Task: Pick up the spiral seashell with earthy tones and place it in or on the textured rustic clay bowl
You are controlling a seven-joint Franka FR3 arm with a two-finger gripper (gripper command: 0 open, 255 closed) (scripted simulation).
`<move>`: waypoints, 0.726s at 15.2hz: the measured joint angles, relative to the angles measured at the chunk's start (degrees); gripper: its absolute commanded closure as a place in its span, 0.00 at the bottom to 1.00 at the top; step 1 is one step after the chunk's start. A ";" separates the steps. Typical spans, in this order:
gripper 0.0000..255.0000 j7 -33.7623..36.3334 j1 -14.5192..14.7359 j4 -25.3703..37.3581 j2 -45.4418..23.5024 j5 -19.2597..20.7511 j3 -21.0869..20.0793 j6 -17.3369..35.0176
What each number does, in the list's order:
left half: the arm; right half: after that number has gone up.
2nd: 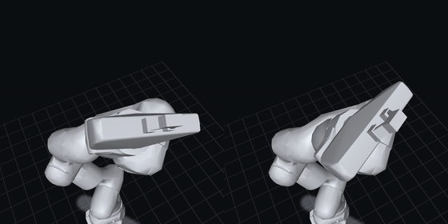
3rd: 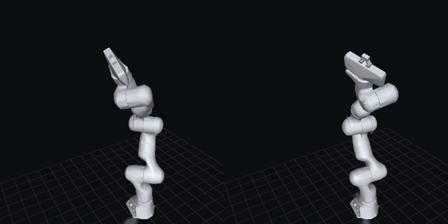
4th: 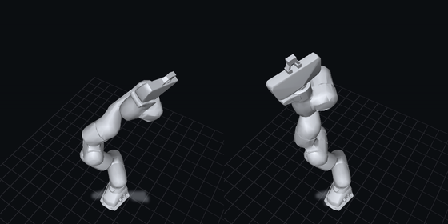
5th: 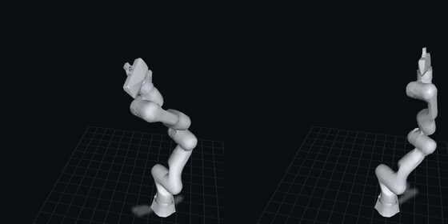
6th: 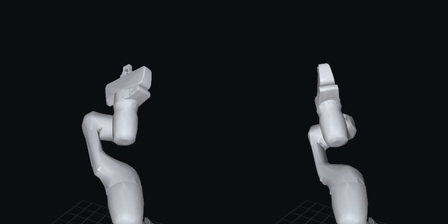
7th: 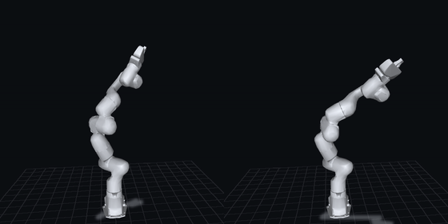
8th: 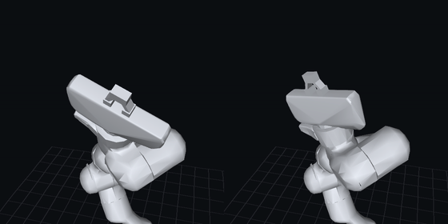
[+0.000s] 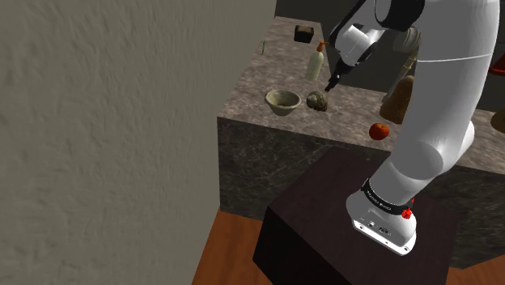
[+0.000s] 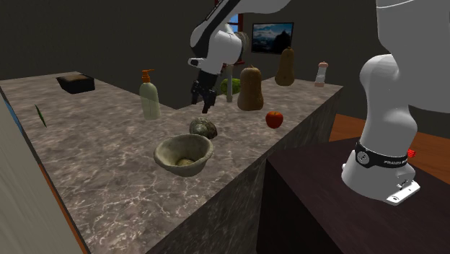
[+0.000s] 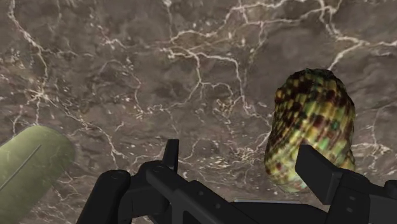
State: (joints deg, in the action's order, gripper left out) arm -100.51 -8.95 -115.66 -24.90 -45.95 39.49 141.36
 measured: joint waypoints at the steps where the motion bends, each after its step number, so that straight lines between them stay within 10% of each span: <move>1: 0.00 -0.52 -0.42 0.32 -0.67 -0.71 -0.46 0.20; 11: 0.00 -2.94 -2.58 2.57 -4.41 -4.70 -2.88 1.90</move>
State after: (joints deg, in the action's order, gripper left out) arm -103.45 -11.53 -113.09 -29.31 -50.65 36.62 143.26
